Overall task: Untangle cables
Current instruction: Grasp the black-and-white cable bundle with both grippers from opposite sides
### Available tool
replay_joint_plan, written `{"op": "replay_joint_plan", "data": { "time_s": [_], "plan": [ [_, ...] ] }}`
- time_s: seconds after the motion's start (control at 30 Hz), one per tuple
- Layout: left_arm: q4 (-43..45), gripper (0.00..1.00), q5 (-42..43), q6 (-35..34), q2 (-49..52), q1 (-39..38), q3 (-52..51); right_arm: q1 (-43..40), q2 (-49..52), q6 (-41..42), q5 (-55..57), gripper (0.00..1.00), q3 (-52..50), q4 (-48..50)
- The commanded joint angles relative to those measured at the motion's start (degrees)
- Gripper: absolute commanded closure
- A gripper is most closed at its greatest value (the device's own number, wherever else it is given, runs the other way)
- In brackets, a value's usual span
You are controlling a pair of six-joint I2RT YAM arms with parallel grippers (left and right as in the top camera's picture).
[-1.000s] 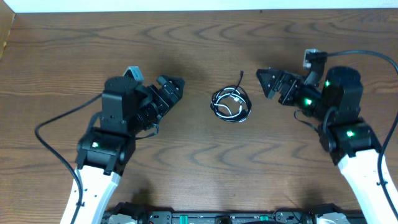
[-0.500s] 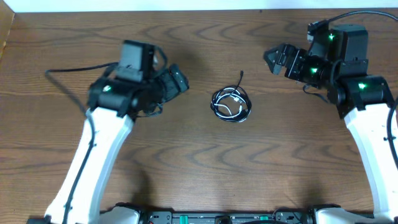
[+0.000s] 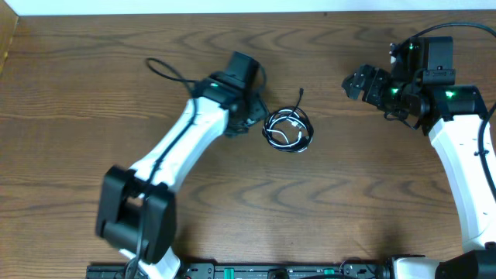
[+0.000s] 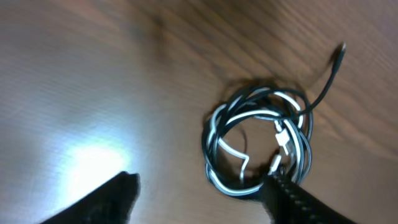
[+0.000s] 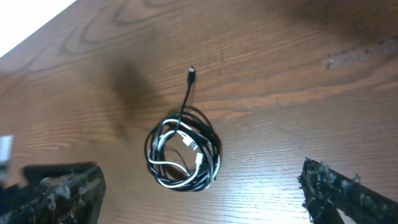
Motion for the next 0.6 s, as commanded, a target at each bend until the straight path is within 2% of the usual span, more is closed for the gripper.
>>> {"op": "replay_joint_plan", "data": {
  "time_s": [0.0, 0.17, 0.4, 0.57],
  "plan": [
    [3.39, 0.39, -1.16, -3.28, 4.22, -2.47, 0.72, -0.15, 0.33, -2.14, 1.16, 0.06, 0.85, -0.72],
    [7.15, 0.39, -1.31, -3.26, 9.31, -4.52, 0.72, -0.15, 0.33, -3.19, 1.16, 0.07, 0.79, -1.62],
    [8.07, 0.40, -2.91, -3.23, 14.43, -5.01, 0.72, -0.15, 0.33, -3.19, 1.16, 0.07, 0.59, -2.19],
    [8.04, 0.53, -4.13, -3.26, 15.34, -5.03, 0.72, -0.15, 0.33, -3.21, 1.18, 0.08, 0.59, -2.19]
  ]
}}
